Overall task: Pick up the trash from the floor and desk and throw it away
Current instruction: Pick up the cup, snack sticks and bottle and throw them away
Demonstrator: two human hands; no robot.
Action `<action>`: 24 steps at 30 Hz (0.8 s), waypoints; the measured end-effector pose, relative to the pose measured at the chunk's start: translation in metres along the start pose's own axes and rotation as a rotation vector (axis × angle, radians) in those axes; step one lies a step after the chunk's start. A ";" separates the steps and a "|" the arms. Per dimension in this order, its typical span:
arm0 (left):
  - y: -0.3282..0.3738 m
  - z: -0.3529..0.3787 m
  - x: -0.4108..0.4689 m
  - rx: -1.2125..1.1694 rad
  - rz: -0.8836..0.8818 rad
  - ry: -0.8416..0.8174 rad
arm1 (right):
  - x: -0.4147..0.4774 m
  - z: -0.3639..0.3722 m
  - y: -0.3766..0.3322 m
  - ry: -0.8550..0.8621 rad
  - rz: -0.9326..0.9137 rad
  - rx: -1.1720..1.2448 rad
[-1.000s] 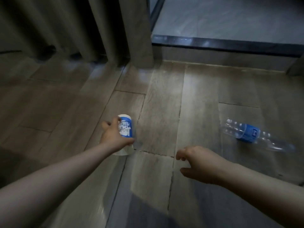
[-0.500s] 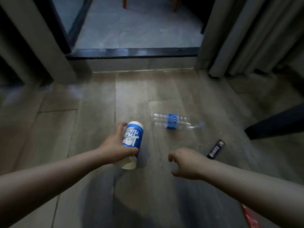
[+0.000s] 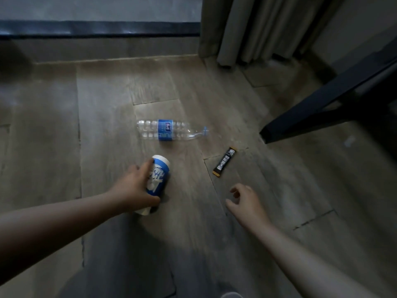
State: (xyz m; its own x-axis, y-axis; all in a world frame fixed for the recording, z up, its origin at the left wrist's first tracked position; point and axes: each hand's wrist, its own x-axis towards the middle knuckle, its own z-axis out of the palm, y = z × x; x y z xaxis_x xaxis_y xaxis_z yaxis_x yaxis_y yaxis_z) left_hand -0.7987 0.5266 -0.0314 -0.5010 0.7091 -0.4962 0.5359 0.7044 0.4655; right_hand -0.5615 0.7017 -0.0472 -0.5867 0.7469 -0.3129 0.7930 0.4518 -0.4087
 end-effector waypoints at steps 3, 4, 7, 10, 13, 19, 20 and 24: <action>-0.006 0.007 0.000 0.024 0.016 0.024 | -0.011 -0.001 0.024 0.036 0.055 -0.035; -0.006 0.009 0.001 0.037 0.025 0.038 | -0.014 -0.002 0.030 0.039 0.070 -0.050; -0.007 0.015 0.003 0.075 0.033 0.082 | -0.022 -0.004 0.042 0.058 0.130 -0.074; -0.010 0.017 0.005 0.089 0.042 0.101 | -0.029 -0.002 0.050 0.059 0.223 -0.104; -0.012 0.018 0.007 0.091 0.054 0.108 | -0.032 0.001 0.055 0.055 0.320 -0.135; -0.012 0.019 0.007 0.090 0.070 0.114 | -0.028 -0.001 0.062 0.094 0.434 0.024; -0.012 0.019 0.007 0.094 0.072 0.120 | -0.027 -0.001 0.062 0.094 0.423 0.059; -0.012 0.020 0.007 0.095 0.071 0.122 | -0.029 0.002 0.057 0.181 0.391 0.101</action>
State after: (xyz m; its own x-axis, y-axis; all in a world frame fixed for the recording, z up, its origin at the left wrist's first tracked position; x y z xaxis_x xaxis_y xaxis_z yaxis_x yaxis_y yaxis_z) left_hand -0.7954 0.5221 -0.0549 -0.5351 0.7599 -0.3690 0.6319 0.6500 0.4221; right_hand -0.4995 0.7046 -0.0635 -0.2008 0.9295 -0.3094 0.9244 0.0752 -0.3739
